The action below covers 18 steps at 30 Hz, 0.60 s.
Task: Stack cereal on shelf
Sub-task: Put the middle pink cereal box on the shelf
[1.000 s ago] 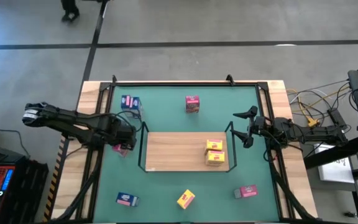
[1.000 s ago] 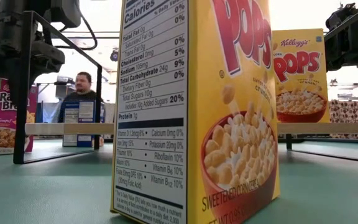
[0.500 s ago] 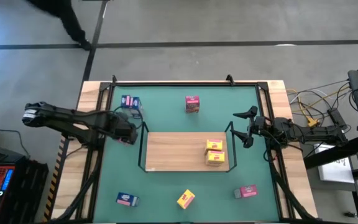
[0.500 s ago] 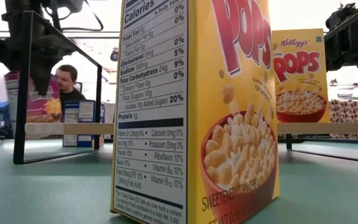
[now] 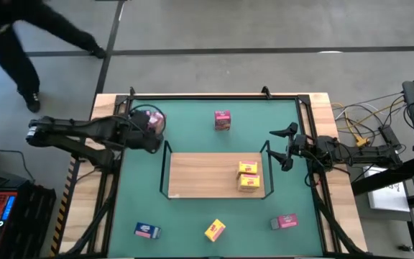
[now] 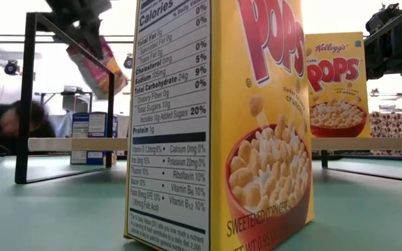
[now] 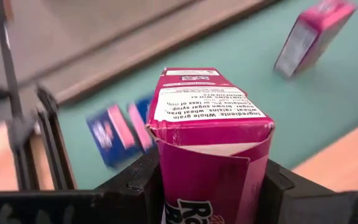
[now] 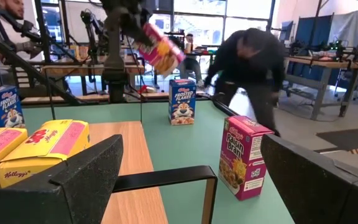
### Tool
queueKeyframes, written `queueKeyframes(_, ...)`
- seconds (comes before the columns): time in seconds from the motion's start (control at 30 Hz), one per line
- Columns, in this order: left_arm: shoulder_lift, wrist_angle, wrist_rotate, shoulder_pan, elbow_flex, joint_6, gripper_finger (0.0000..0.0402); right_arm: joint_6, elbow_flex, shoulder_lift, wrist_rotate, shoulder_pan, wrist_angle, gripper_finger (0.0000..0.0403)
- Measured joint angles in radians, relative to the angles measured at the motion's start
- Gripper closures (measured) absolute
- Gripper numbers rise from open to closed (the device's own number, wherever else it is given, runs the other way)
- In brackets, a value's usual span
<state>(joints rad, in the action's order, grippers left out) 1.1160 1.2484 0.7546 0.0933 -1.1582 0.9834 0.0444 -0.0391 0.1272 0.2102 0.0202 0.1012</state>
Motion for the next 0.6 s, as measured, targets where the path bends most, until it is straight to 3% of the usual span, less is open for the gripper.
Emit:
queueKeyframes(0.27,0.071,-0.13,0.023,0.0,-0.12,-0.294,0.0261,0.0,0.0,0.0,0.0,0.0,0.0,0.0033)
queueKeyframes(0.43,0.159,-0.177,-0.077,0.0,-0.172,-0.447,0.0261,0.0,0.0,0.0,0.0,0.0,0.0,0.0033)
queueKeyframes(0.6,0.252,-0.179,-0.213,0.005,-0.227,-0.471,0.0261,0.0,0.0,0.0,0.0,0.0,0.0,0.0033)
